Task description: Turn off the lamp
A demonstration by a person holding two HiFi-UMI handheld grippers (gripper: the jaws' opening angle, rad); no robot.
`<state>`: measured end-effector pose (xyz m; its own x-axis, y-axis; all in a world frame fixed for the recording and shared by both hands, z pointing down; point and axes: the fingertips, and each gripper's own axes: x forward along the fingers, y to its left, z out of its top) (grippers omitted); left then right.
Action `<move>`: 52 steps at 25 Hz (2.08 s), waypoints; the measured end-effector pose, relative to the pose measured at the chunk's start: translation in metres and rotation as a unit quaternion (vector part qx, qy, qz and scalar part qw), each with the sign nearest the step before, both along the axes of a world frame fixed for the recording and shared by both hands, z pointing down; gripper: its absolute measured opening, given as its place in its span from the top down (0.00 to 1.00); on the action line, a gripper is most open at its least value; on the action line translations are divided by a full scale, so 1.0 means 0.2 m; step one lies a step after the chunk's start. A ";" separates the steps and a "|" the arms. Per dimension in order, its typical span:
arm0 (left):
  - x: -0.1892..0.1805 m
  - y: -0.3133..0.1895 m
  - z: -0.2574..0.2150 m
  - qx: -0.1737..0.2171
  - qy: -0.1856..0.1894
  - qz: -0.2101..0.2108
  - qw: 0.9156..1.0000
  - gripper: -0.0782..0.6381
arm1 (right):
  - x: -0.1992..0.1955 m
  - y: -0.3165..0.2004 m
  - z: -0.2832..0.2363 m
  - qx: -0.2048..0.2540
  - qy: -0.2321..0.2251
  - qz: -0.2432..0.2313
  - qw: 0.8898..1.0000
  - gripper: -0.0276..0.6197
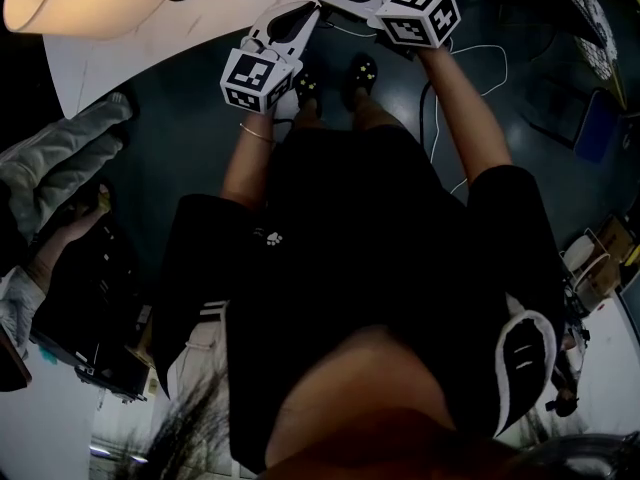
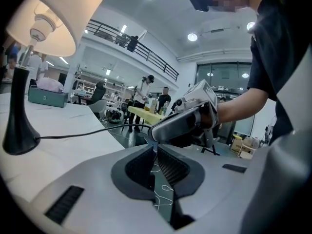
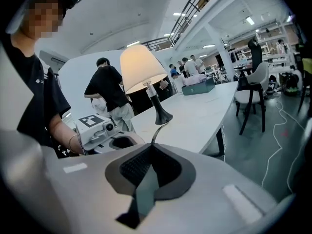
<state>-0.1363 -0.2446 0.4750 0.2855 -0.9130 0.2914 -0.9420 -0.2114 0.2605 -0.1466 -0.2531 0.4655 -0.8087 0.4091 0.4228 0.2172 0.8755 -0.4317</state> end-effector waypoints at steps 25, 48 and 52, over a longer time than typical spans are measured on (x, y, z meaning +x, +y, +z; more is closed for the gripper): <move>0.17 -0.07 0.11 -0.032 0.015 0.061 0.997 0.87 | 0.10 0.01 0.01 -0.055 -0.084 0.062 0.993 0.88; 0.12 0.05 -0.03 -0.016 0.099 0.061 0.993 0.87 | 0.26 0.27 0.41 -0.044 -0.071 0.161 0.983 0.87; 0.13 0.04 -0.04 -0.015 0.115 0.057 0.992 0.87 | 0.23 0.27 0.42 -0.045 -0.071 0.160 0.984 0.86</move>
